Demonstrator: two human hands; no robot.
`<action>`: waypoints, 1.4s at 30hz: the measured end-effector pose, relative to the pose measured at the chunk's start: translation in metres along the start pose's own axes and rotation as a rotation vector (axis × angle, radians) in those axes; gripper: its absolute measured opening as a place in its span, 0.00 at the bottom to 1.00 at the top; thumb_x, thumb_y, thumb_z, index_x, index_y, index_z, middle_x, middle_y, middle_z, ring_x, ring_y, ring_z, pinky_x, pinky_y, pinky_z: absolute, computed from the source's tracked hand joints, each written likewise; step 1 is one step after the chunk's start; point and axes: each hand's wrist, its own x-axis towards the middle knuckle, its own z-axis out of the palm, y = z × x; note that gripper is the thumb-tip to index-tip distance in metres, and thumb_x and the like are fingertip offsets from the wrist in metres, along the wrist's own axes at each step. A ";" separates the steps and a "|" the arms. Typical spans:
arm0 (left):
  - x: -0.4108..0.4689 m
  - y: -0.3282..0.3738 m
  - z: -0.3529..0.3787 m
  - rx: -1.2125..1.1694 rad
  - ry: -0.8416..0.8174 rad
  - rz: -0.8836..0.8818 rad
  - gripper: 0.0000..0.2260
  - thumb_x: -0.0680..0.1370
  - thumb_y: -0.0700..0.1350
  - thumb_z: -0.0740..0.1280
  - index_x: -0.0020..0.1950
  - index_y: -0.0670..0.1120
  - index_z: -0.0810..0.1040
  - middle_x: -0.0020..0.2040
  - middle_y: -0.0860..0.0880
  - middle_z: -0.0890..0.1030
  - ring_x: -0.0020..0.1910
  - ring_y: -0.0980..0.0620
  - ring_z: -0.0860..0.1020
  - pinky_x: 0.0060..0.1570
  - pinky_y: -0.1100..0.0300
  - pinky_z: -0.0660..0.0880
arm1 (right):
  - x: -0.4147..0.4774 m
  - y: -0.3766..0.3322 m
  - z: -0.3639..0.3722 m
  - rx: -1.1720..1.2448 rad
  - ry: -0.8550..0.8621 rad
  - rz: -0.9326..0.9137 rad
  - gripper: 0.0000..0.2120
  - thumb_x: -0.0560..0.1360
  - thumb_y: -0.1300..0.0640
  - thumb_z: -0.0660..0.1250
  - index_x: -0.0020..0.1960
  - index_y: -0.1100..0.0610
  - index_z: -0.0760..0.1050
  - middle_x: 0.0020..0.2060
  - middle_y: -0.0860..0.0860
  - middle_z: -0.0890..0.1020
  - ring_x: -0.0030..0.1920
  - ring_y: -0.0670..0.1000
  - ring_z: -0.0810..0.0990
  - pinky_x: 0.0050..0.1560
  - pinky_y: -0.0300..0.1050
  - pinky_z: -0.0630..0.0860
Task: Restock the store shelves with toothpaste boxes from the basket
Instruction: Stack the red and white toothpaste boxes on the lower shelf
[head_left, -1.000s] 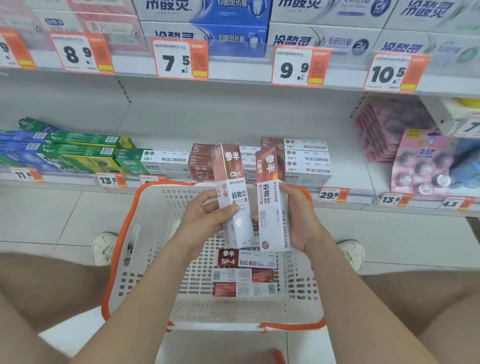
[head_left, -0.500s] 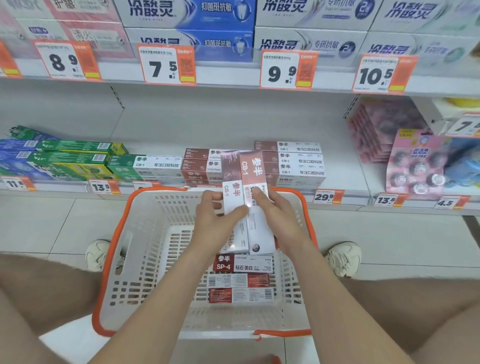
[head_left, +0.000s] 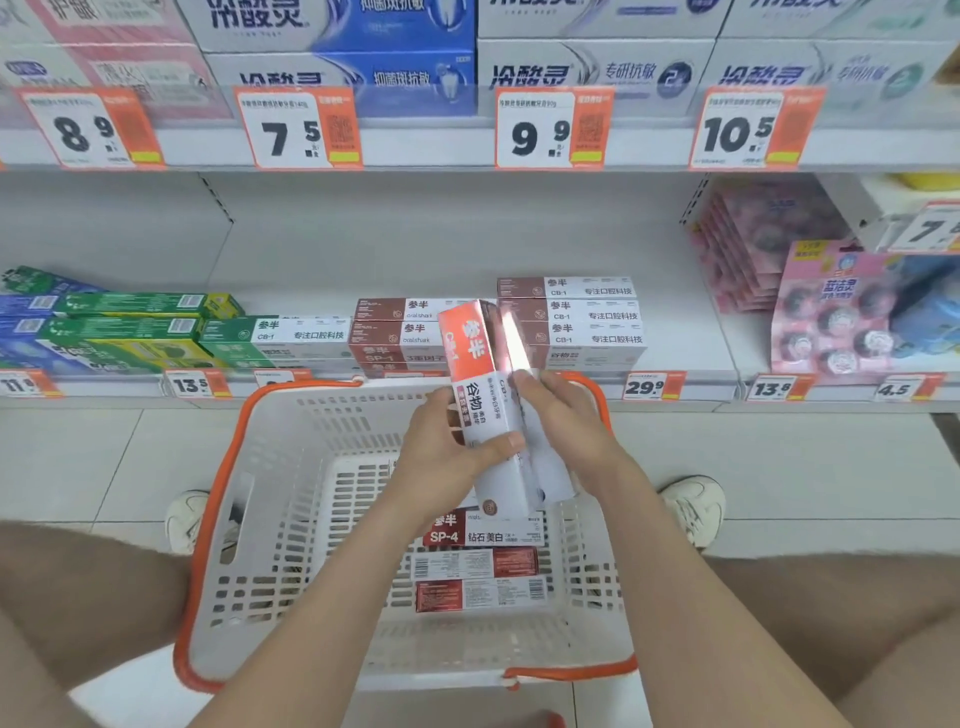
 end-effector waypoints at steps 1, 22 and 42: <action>-0.001 -0.001 0.002 0.049 0.018 0.016 0.26 0.71 0.48 0.83 0.63 0.54 0.74 0.55 0.57 0.82 0.49 0.65 0.81 0.43 0.69 0.78 | -0.003 -0.001 0.001 -0.017 -0.041 0.000 0.17 0.79 0.37 0.69 0.64 0.43 0.77 0.55 0.37 0.83 0.59 0.42 0.81 0.59 0.42 0.76; 0.116 0.017 0.028 0.557 0.211 0.271 0.27 0.79 0.38 0.72 0.77 0.46 0.68 0.72 0.48 0.69 0.72 0.48 0.71 0.66 0.64 0.63 | 0.129 -0.080 -0.106 -1.577 0.218 -0.344 0.47 0.65 0.37 0.77 0.78 0.46 0.61 0.60 0.56 0.79 0.63 0.63 0.73 0.65 0.58 0.66; 0.200 -0.024 0.075 0.422 0.267 0.350 0.27 0.85 0.56 0.60 0.83 0.51 0.58 0.69 0.53 0.78 0.69 0.48 0.76 0.70 0.43 0.73 | 0.157 -0.001 -0.159 -0.128 0.637 -0.221 0.29 0.70 0.52 0.59 0.71 0.43 0.73 0.64 0.49 0.75 0.69 0.56 0.70 0.73 0.59 0.68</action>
